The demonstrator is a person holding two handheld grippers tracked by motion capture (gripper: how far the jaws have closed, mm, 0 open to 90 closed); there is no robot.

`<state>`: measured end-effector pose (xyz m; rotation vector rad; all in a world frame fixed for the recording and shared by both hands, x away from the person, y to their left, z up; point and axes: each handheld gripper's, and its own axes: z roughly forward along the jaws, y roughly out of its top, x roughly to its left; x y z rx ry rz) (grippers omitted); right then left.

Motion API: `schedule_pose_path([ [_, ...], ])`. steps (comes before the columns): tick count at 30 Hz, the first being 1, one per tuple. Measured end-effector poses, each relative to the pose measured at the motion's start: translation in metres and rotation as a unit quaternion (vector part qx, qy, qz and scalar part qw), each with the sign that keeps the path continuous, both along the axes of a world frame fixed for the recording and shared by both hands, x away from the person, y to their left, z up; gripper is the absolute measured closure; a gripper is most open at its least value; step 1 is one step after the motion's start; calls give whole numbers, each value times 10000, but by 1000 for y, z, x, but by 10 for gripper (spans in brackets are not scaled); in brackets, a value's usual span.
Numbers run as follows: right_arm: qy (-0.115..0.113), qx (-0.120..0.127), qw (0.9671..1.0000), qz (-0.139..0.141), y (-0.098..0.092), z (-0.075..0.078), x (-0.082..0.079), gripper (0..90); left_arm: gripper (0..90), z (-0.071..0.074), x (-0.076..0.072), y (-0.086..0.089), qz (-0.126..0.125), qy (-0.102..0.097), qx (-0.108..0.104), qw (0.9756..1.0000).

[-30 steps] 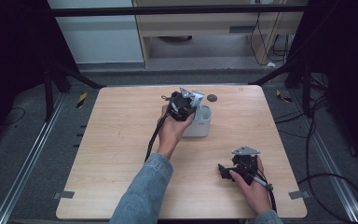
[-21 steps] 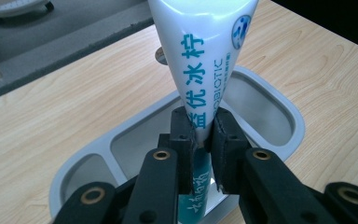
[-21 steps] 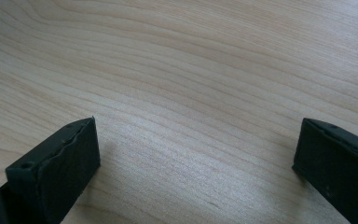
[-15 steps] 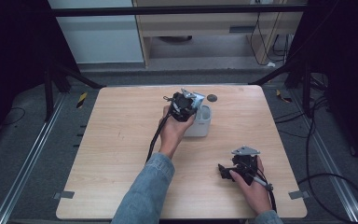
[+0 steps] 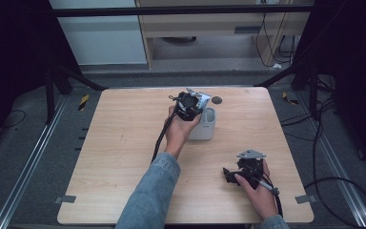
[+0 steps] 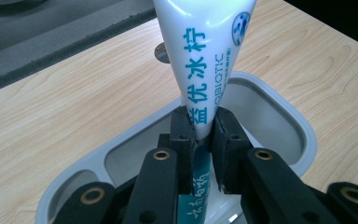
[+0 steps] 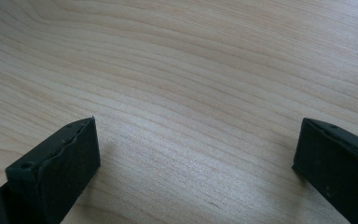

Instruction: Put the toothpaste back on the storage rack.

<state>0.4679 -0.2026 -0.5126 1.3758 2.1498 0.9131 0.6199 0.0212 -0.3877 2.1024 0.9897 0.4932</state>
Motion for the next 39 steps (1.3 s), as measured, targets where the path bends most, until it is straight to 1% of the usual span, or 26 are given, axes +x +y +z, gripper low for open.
schedule_pose_path([
  [3,-2,-1,10000,0,0,0,0,4,791,-1,0,-2,10,-24,7,10000],
  [6,-6,-7,10000,3,0,0,0,4,790,-1,1,-3,40,-7,22,10000],
  [12,-2,-2,10000,0,0,0,0,4,787,-1,1,-2,39,-3,29,10000],
  [14,-5,-5,10000,4,0,0,0,4,785,-1,1,-1,53,5,-2,10000],
  [16,-2,-3,10000,-1,0,0,0,4,782,-1,1,-1,34,-5,23,10000],
  [17,-2,-2,10000,-2,0,0,0,4,775,-1,0,0,17,-3,60,10000],
  [19,-2,-3,10000,1,0,0,0,4,762,-1,-1,1,37,3,29,10000],
  [24,1,-1,10000,-1,0,0,0,4,763,-1,-3,6,27,35,44,10000],
  [30,-3,-1,10000,3,0,0,0,4,744,2,-7,9,22,-40,33,10000],
  [31,2,5,10000,-7,0,0,0,4,739,3,-8,9,41,-78,-10,10000],
  [33,-3,-2,10000,-1,0,0,0,4,721,5,-11,10,41,-105,-30,9999],
  [39,-2,-1,10000,2,0,0,0,4,705,11,-18,11,-27,-236,5,9997],
])
